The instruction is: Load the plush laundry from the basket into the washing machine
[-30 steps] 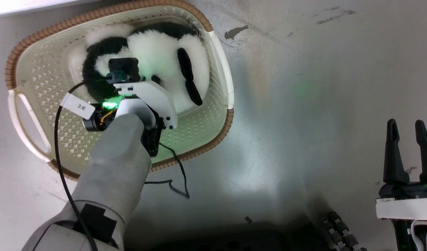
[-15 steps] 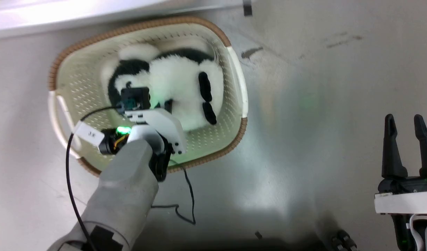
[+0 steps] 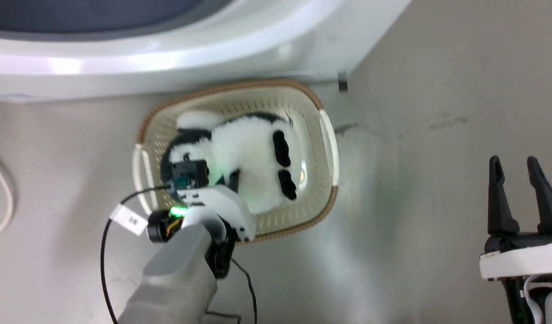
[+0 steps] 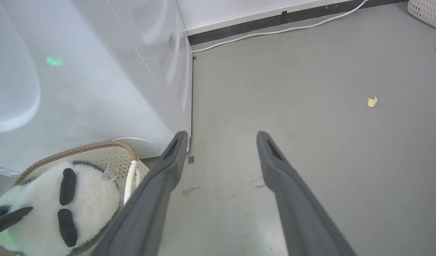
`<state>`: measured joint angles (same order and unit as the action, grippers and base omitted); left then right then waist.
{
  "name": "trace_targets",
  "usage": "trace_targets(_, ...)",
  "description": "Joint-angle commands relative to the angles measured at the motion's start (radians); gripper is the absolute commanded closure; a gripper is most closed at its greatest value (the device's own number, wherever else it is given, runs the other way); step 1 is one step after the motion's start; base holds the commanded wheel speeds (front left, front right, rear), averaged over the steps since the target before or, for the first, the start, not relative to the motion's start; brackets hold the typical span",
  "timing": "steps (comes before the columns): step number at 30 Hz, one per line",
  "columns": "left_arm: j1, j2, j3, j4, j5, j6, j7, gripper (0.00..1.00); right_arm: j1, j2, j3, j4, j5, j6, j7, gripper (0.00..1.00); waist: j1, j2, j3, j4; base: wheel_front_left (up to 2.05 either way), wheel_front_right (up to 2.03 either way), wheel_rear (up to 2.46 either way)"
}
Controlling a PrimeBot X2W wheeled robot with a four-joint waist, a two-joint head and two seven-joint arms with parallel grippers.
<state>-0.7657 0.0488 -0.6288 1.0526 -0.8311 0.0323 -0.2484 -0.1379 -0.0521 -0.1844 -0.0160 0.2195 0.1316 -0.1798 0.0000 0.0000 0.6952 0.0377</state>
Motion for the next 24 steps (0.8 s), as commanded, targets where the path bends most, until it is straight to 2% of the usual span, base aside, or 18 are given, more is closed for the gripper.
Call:
trace_targets(1,0.020,0.001,0.001,-0.017,-0.004,-0.001,-0.011,1.00,0.010,0.002,-0.001,0.007,-0.006,-0.001,0.002,0.00,0.0000,0.0000,-0.073,0.034,0.00,0.00,0.00)
trace_targets(7,0.100,0.007,0.062,-0.131,0.039,0.018,-0.013,1.00,0.035,0.002,0.002,0.039,-0.007,-0.001,0.011,0.00,0.0000,0.0000,-0.181,0.067,0.00,0.00,0.00)
trace_targets(14,0.248,0.021,0.162,-0.326,0.129,0.036,-0.013,1.00,0.059,0.002,0.007,0.074,0.002,-0.001,0.012,0.00,0.0000,0.0000,-0.281,0.094,0.00,0.00,0.00)
trace_targets(16,0.317,0.026,0.203,-0.428,0.177,0.047,-0.013,1.00,0.073,0.002,0.014,0.091,0.008,-0.001,0.012,0.00,0.0000,0.0000,-0.331,0.103,0.00,0.00,0.00)
trace_targets(24,0.436,0.042,0.283,-0.642,0.259,0.085,-0.013,1.00,0.100,0.002,0.023,0.122,0.027,-0.001,0.004,0.00,0.0000,0.0000,-0.417,0.110,0.00,0.00,0.00)
